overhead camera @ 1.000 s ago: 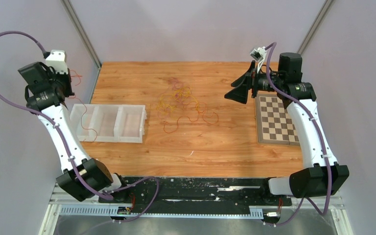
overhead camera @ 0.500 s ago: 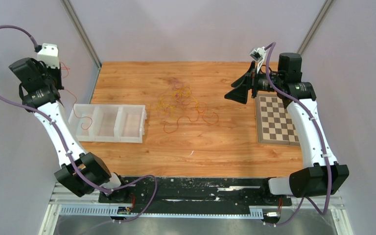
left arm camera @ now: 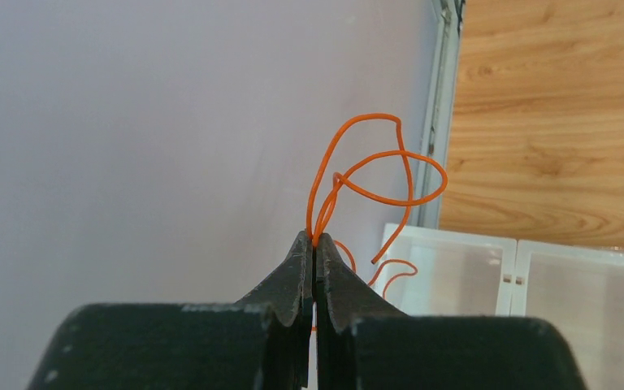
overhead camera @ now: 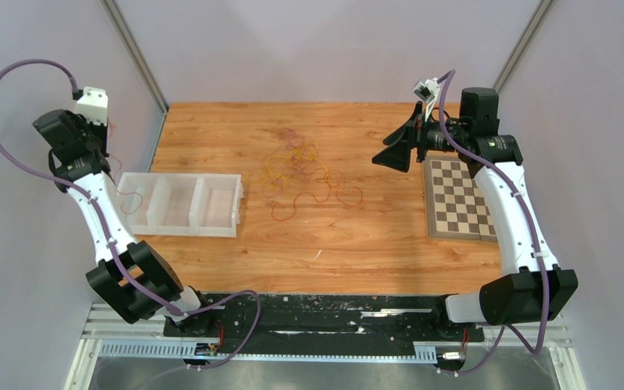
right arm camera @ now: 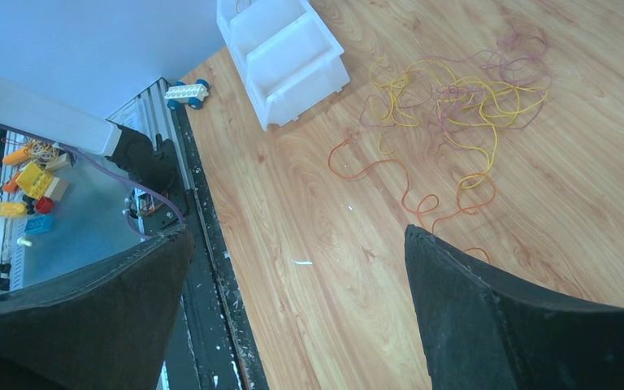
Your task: Untangle the cables
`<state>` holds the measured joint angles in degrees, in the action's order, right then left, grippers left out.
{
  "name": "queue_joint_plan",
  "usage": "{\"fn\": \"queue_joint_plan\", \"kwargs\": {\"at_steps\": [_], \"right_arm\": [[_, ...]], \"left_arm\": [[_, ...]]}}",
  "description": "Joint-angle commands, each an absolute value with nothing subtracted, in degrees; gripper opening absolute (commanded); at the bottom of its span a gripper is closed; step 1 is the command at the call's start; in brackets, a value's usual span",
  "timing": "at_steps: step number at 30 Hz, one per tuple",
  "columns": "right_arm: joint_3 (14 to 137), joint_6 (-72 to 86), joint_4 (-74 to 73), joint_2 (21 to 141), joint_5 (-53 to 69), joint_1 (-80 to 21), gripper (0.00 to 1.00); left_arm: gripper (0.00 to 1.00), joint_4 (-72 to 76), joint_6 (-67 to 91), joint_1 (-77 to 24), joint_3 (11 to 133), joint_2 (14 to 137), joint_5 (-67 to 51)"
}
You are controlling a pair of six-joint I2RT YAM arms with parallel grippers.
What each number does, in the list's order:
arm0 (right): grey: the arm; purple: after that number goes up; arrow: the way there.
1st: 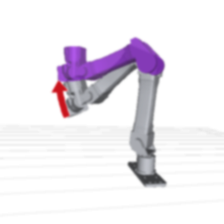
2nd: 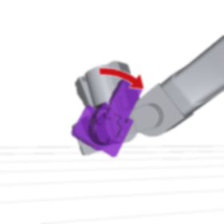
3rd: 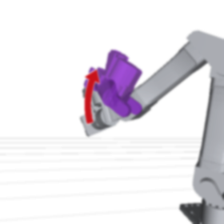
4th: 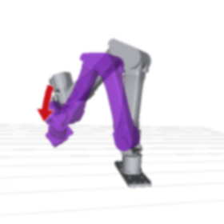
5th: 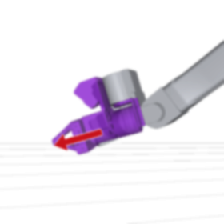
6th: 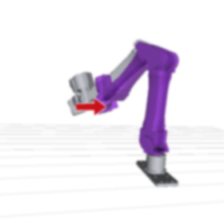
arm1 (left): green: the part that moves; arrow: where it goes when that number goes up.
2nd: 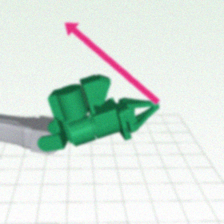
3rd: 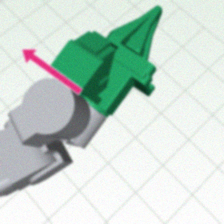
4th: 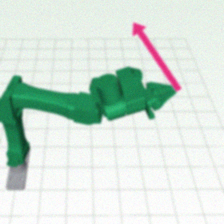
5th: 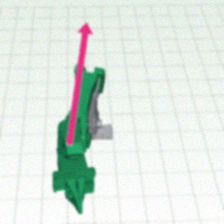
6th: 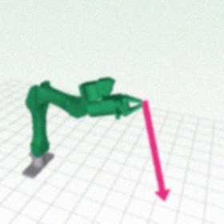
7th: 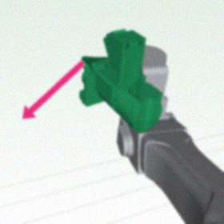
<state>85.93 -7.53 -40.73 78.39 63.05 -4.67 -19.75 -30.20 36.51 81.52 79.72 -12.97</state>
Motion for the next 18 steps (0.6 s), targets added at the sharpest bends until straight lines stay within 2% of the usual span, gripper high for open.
{"fn": "queue_joint_plan", "kwargs": {"at_steps": [1,9,18], "right_arm": [[87.1,-9.1,-41.0,78.1,63.1,-4.6,1.0],[86.7,-9.3,-41.0,78.5,63.4,-4.5,1.0],[86.5,-9.6,-41.3,78.5,63.4,-4.6,1.0]], "left_arm": [[0.0,-12.4,-32.8,37.1,74.3,76.7,-12.9],[0.01,-12.7,-32.7,37.0,63.5,74.5,-12.3],[0.0,-17.0,-32.0,37.1,61.3,80.2,-7.5]]}}
